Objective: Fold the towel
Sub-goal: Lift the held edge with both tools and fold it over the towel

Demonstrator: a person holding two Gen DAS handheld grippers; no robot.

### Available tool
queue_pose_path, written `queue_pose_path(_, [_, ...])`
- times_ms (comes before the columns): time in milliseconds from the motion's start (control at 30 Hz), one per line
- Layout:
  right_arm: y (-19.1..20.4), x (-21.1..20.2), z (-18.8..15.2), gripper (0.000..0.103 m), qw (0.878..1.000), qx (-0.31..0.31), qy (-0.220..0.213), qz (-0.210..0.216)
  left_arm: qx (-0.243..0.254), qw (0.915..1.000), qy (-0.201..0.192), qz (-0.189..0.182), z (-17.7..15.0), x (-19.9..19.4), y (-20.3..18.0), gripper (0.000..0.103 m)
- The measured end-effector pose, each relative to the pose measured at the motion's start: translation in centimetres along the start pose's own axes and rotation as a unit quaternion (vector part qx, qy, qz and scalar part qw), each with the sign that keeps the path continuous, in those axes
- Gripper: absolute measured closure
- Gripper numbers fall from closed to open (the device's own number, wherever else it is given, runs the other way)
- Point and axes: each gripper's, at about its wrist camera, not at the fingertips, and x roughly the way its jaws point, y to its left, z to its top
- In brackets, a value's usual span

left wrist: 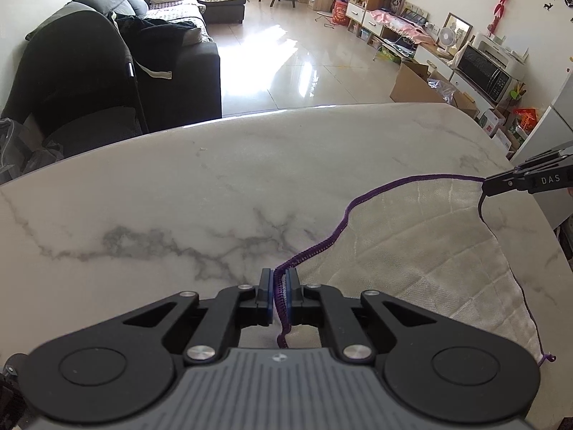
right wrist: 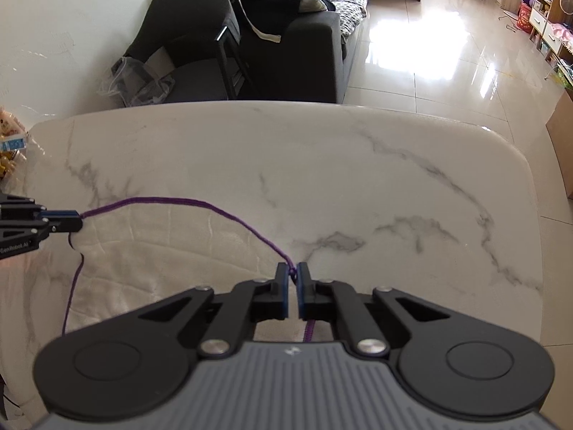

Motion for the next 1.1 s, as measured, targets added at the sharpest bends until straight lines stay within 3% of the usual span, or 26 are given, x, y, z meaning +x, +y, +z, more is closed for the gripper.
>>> queue_pose_path(267, [0.4, -1.4, -2.8, 0.098, 1.000, -0.010, -0.003, 0.004, 0.024, 0.9996, -0.012, -0.009, -3.4, -2.3, -1.6, 0.097])
queue_pose_path(667, [0.7, -1.3, -6.6, 0.098, 1.000, -0.022, 0.011, 0.002, 0.048, 0.9988, 0.007, -0.013, -8.3, -2.6, -2.9, 0.097])
queue_pose_path(833, [0.8, -1.3, -8.2, 0.095, 0.999, -0.027, 0.017, 0.001, 0.086, 0.9962, 0.006, 0.010, -9.8, -2.7, -4.0, 0.097])
queue_pose_path(1000, [0.9, -1.2, -9.8, 0.091, 0.999, -0.033, 0.023, 0.000, 0.190, 0.9803, -0.011, 0.054, -11.6, -2.3, -6.1, 0.091])
queue_pose_path(1100, [2.2, -1.9, -10.9, 0.088, 0.995, -0.095, -0.001, -0.029, 0.250, 0.9650, -0.024, 0.076, -12.6, -2.2, -7.1, 0.090])
